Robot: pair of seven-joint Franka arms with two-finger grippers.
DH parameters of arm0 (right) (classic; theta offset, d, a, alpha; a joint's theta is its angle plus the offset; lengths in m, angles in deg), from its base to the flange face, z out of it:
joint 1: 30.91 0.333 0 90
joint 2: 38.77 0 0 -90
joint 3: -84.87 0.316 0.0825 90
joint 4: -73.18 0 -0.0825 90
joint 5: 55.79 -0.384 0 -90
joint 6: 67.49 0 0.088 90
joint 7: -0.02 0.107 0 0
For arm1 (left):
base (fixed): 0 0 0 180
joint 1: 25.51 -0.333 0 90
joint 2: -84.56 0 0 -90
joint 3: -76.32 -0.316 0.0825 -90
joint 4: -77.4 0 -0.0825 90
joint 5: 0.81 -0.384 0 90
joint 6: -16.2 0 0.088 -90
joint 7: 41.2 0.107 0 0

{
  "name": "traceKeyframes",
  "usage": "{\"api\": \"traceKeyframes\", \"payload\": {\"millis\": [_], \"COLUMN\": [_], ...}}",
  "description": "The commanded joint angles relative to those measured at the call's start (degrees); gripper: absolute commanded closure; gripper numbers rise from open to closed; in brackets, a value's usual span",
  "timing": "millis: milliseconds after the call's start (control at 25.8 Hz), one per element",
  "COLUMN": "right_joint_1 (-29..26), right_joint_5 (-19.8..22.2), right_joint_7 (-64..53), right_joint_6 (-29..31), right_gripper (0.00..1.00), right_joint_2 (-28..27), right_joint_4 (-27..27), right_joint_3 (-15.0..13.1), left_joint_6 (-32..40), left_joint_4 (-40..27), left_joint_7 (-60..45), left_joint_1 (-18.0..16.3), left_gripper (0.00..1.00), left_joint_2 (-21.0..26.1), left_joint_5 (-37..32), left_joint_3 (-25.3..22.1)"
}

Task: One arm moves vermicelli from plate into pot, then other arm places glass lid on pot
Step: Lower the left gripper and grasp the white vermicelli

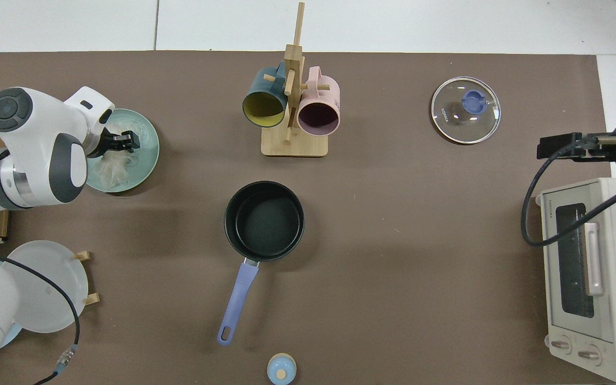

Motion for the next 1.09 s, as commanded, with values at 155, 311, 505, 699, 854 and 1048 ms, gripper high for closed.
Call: {"api": "traceKeyframes", "payload": {"millis": [155, 311, 505, 699, 854, 1048], "right_joint_1": [-0.88, -0.88, -0.88, -0.88, -0.88, -0.88], "right_joint_5": [-1.28, -1.28, -1.28, -1.28, -1.28, -1.28], "right_joint_7": [-1.99, -1.99, -1.99, -1.99, -1.99, -1.99], "right_joint_6": [-0.10, -0.10, -0.10, -0.10, -0.10, -0.10], "right_gripper": [0.01, 0.01, 0.01, 0.01, 0.01, 0.01], "right_joint_2": [0.05, 0.05, 0.05, 0.05, 0.05, 0.05], "right_joint_4": [0.19, 0.19, 0.19, 0.19, 0.19, 0.19], "right_joint_3": [0.22, 0.22, 0.22, 0.22, 0.22, 0.22], "left_joint_6": [4.08, 8.91, 13.66, 17.79, 20.78, 20.70], "left_joint_4": [1.04, 2.71, 3.33, 2.72, 1.58, -2.02], "left_joint_7": [1.37, 0.93, 0.85, -1.43, -6.70, -13.64], "left_joint_1": [0.16, 0.24, 0.60, 0.68, 0.86, 0.95], "left_gripper": [1.00, 1.00, 1.00, 1.00, 1.00, 1.00], "left_joint_2": [-2.19, -4.74, -8.61, -12.03, -14.23, -16.96], "left_joint_5": [0.17, 0.08, -0.01, 0.26, -0.01, -0.18], "left_joint_3": [-1.07, -0.37, 0.77, 3.23, 6.83, 11.66]}}
